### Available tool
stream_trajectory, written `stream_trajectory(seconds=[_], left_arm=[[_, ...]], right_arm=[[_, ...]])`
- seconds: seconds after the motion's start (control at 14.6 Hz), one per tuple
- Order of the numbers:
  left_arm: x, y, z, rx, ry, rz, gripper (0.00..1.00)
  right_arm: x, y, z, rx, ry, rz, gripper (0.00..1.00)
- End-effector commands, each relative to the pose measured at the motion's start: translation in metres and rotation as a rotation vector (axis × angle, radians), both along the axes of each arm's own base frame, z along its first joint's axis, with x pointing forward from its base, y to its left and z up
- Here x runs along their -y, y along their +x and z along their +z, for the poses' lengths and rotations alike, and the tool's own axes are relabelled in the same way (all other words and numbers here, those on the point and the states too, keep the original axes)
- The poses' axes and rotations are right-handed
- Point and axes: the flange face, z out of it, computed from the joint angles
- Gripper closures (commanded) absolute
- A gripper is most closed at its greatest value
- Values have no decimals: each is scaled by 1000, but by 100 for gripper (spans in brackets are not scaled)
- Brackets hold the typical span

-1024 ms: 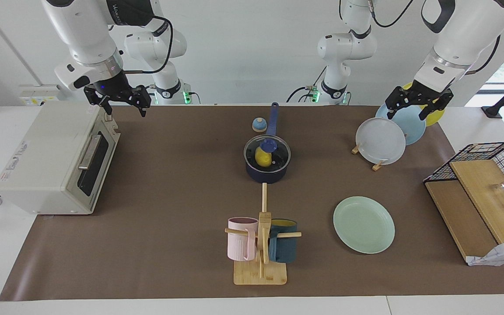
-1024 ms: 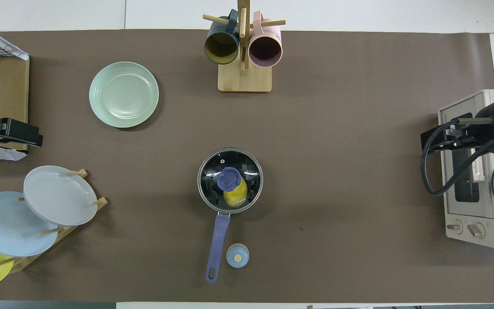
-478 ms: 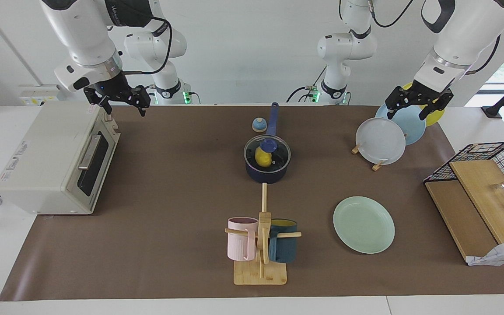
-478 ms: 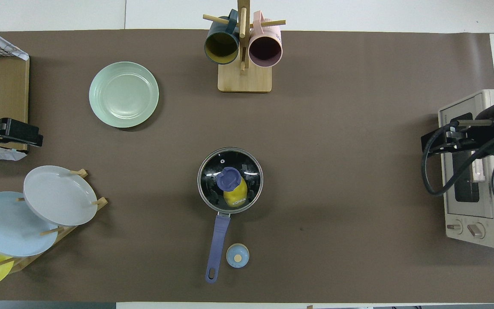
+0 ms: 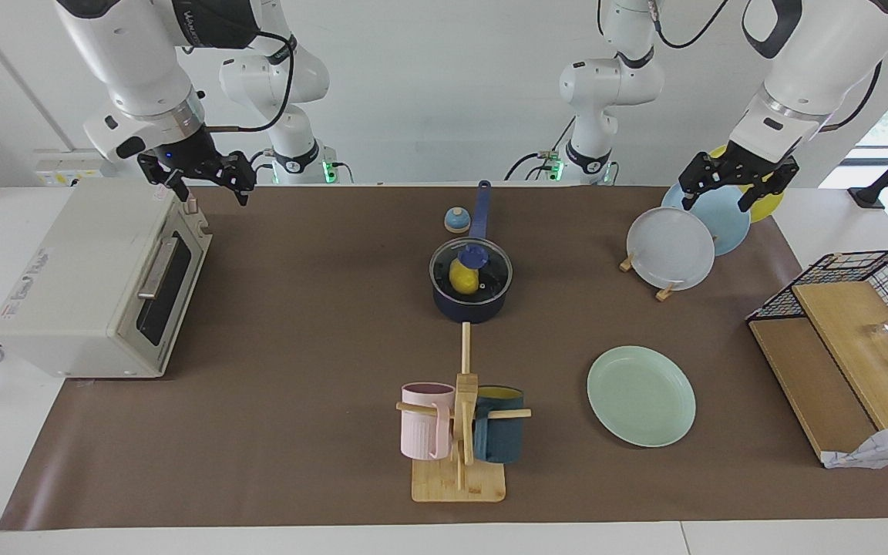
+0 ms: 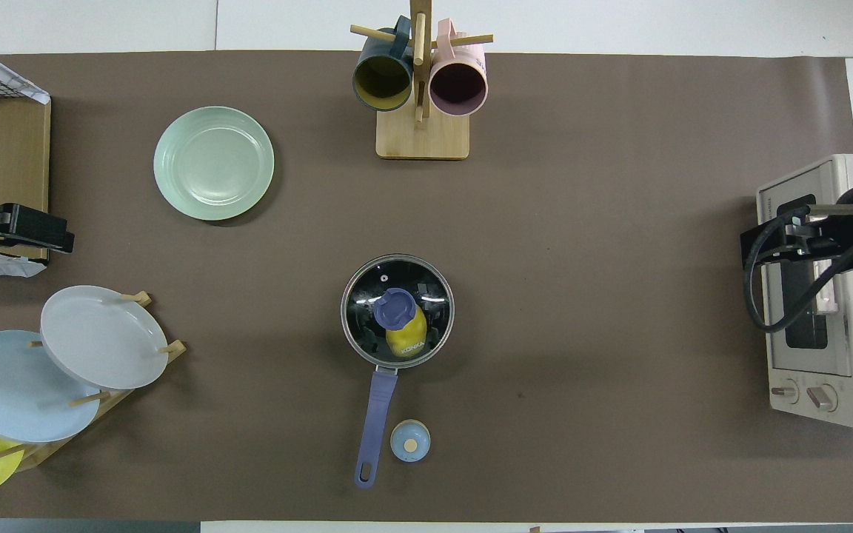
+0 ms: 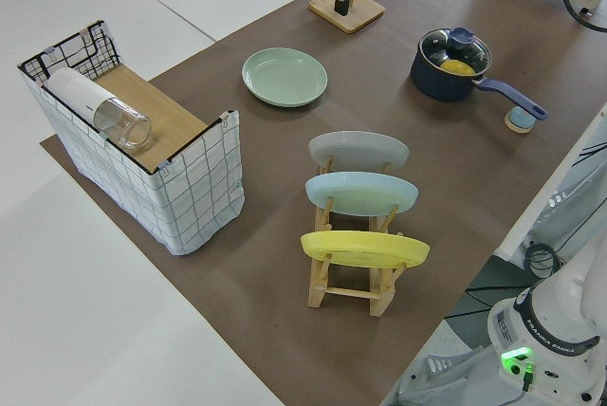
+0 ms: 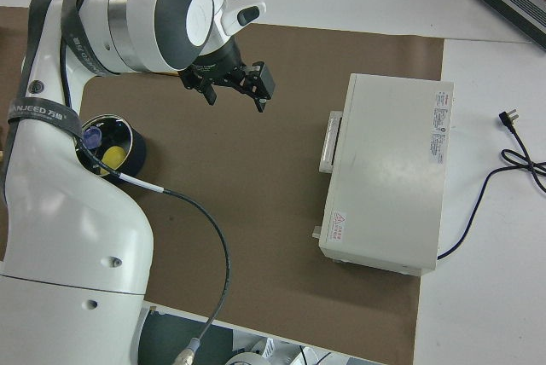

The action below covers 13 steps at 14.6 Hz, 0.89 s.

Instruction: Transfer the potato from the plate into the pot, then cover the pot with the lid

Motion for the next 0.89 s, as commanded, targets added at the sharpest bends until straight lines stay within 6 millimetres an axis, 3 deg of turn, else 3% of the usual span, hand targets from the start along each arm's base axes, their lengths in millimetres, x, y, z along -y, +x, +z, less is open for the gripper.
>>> stream_trajectory(seconds=[0.0, 0.41, 0.82], left_arm=[[-3, -4, 1, 1, 26, 12, 0], [-3, -4, 0, -1, 26, 12, 0], [-2, -4, 1, 1, 26, 11, 0]], right_arm=[[3, -6, 2, 4, 22, 14, 0], [5, -5, 0, 4, 23, 9, 0], [21, -5, 0, -3, 23, -18, 0]])
